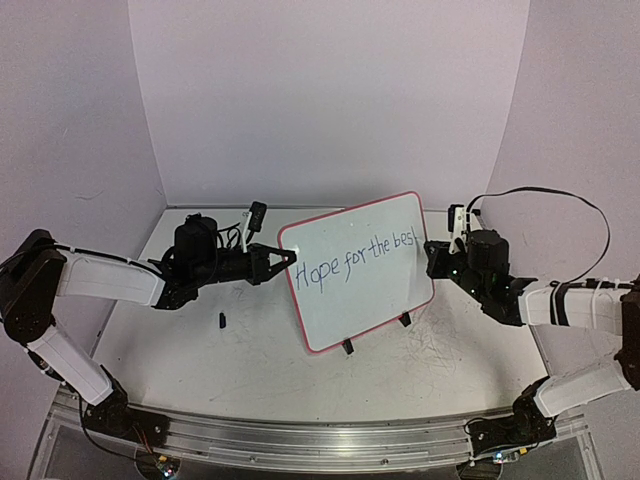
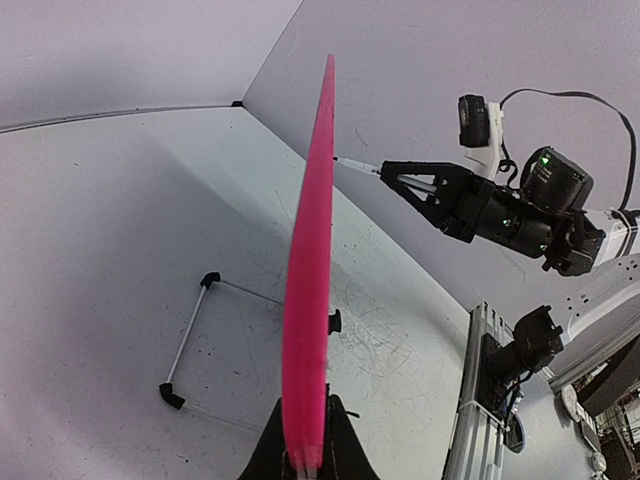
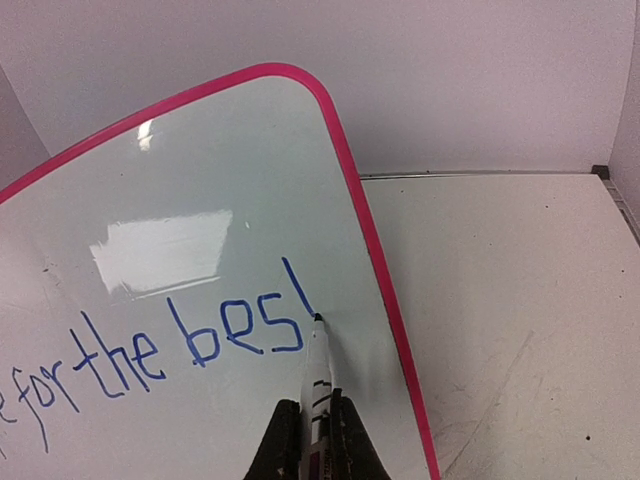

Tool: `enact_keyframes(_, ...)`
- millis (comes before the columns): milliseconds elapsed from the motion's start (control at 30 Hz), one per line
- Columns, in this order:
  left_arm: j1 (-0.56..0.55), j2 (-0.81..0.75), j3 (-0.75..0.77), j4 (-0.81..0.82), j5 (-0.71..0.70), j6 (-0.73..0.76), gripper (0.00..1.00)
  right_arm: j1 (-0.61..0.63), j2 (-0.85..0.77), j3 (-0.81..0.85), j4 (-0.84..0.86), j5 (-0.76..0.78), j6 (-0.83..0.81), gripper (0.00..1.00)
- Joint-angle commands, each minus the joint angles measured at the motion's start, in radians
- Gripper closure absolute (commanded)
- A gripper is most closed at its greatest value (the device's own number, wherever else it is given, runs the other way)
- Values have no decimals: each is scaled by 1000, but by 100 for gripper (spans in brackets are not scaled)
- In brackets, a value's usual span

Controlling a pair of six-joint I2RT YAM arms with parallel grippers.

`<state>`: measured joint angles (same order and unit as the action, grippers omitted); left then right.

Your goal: Write a sentence on the whiteboard

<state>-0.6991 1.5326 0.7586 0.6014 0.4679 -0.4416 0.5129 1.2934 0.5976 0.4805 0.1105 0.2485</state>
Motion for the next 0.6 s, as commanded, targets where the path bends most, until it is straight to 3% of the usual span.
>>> enact_keyframes(0, 7, -26, 20, -21, -45, 81, 100, -3, -21, 29, 13, 24, 2, 100)
enact_keyframes(333, 7, -26, 19, -23, -54, 84, 100, -2, -114, 10, -23, -13, 3, 100)
enact_keyframes(567, 7, -27, 23, -24, -50, 81, 100, -3, -56, 40, 20, -61, -4, 100)
